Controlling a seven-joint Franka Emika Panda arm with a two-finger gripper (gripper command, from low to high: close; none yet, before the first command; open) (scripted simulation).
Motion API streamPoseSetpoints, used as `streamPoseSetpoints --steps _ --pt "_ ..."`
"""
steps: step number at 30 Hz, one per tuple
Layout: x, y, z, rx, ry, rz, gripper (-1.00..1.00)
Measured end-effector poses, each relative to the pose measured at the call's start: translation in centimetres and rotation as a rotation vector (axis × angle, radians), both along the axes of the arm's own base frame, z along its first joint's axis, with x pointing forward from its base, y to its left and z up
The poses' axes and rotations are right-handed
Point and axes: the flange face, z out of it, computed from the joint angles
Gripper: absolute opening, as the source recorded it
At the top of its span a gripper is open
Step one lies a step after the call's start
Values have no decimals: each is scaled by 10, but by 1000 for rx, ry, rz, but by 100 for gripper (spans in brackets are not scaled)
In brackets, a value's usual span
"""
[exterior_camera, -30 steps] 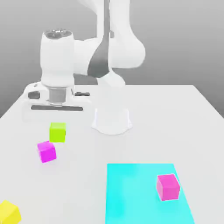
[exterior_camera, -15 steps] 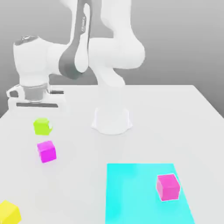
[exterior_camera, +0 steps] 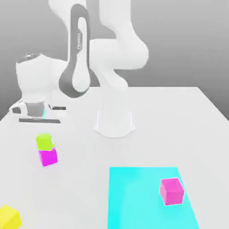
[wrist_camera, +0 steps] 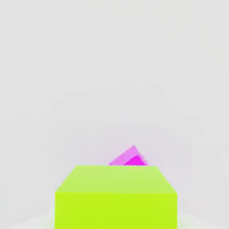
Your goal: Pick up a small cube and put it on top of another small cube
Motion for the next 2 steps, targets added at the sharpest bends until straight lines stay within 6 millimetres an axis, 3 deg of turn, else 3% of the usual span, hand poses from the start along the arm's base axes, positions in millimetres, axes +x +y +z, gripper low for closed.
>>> streamPoseSetpoints --steps 1,2 --pt "-2 0 -4 -8 5 0 100" --pt "-1 1 -4 -8 5 4 100"
